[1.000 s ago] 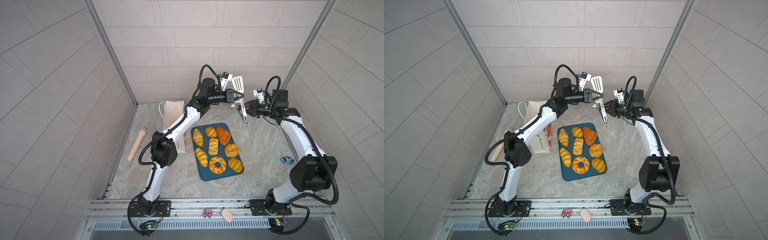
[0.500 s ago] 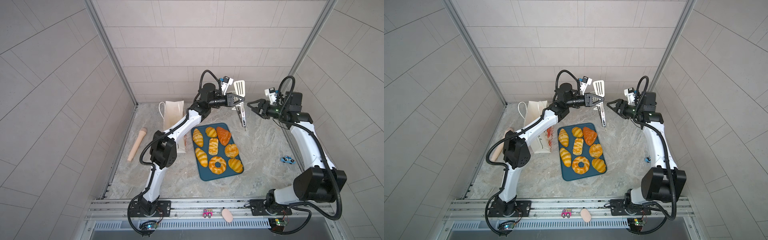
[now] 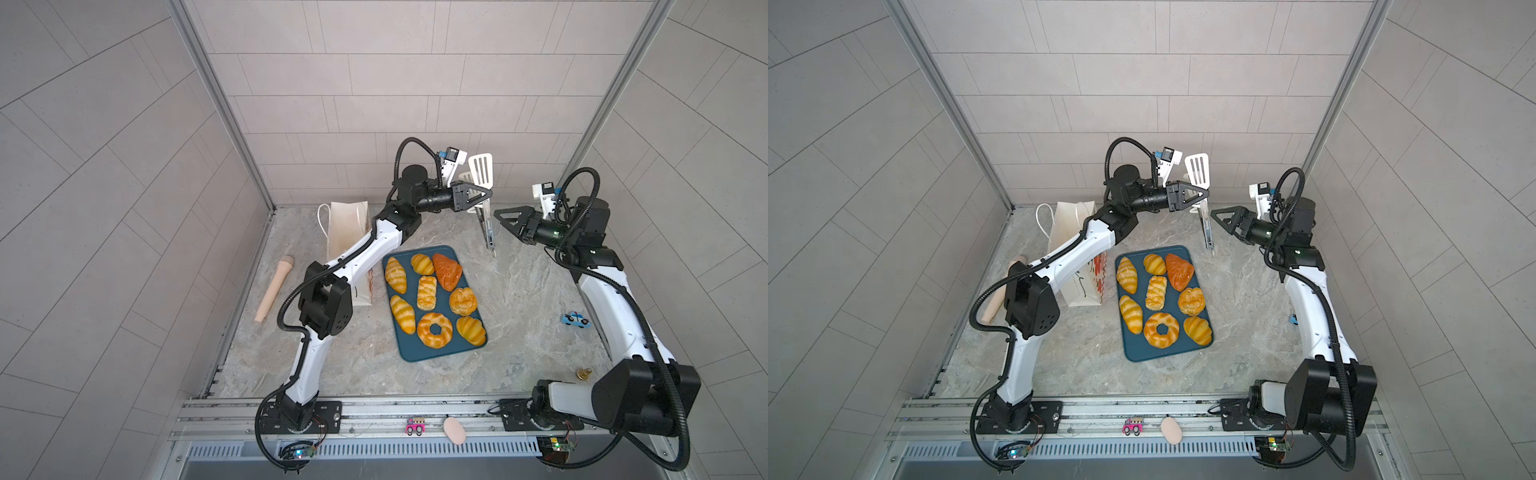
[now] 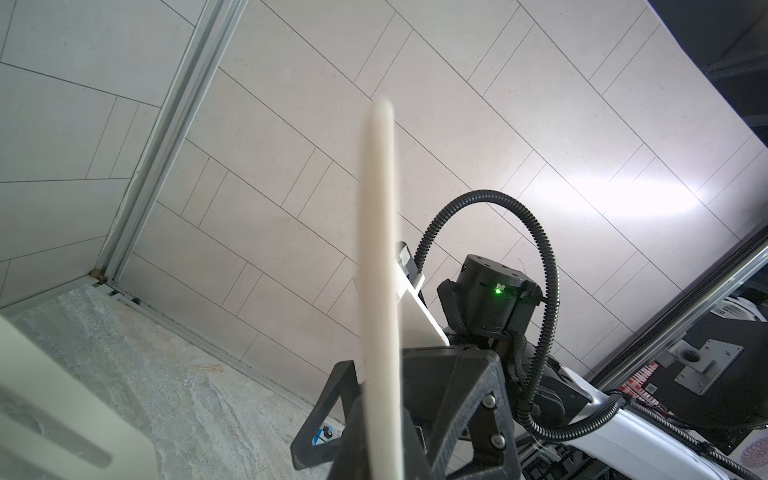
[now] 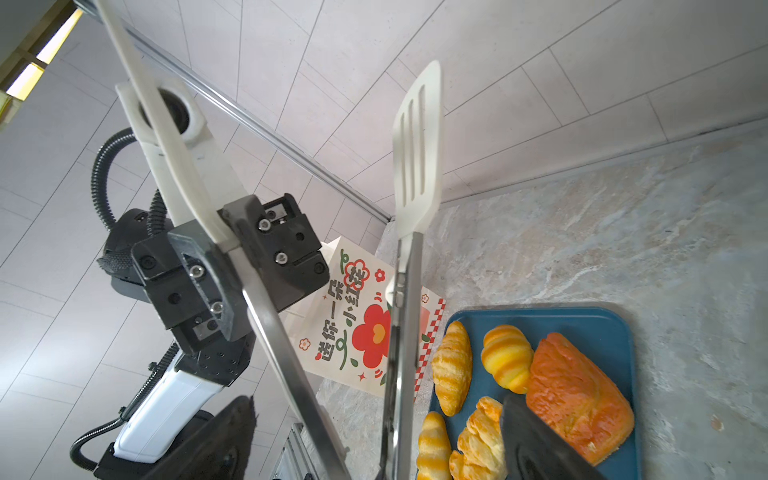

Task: Place the fake bread into the paper bag
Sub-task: 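Hold the tongs with both grippers and spread them above the tray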

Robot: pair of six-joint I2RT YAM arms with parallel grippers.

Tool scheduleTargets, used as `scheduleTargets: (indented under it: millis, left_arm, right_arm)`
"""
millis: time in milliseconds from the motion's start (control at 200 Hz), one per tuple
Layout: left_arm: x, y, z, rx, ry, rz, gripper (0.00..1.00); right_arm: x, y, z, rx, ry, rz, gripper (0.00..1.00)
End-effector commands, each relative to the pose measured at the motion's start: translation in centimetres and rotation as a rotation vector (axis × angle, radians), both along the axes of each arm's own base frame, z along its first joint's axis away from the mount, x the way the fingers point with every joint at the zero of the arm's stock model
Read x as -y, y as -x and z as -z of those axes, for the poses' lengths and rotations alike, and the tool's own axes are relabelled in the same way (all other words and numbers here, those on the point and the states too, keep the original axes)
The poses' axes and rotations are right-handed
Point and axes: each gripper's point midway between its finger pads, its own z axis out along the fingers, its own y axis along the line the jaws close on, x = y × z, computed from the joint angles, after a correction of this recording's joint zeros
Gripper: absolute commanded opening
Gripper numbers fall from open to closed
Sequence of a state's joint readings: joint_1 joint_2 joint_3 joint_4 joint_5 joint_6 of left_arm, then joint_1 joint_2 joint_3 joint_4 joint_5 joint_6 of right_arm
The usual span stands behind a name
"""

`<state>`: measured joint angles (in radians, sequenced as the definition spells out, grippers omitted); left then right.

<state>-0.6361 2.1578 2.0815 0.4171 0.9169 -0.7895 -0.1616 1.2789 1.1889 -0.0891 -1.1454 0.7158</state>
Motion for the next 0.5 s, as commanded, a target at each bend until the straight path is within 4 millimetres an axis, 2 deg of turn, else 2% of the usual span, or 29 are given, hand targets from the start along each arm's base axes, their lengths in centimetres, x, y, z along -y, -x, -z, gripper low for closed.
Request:
scheduleTargets:
  millis: [0,280,490]
  left_arm:
    - [-1.1,3.1,-6.3,0.127,0.122,0.035,0.08]
    - [-0.4,4.8,-7.0,0.157,0.135,0.065,0.08]
    - [0.2,6.1,-7.3,0.185,0.138,0.085,0.08]
  right_arm:
    - [-1.0,1.3,-3.1,0.119,0.011,-0.041,0.94]
    - [-2.5,0.6,-3.1,0.110,0.008,-0.062,0.95]
    - [-2.8,-0.3,-2.9,0.087,-0.018,-0.061,0.95]
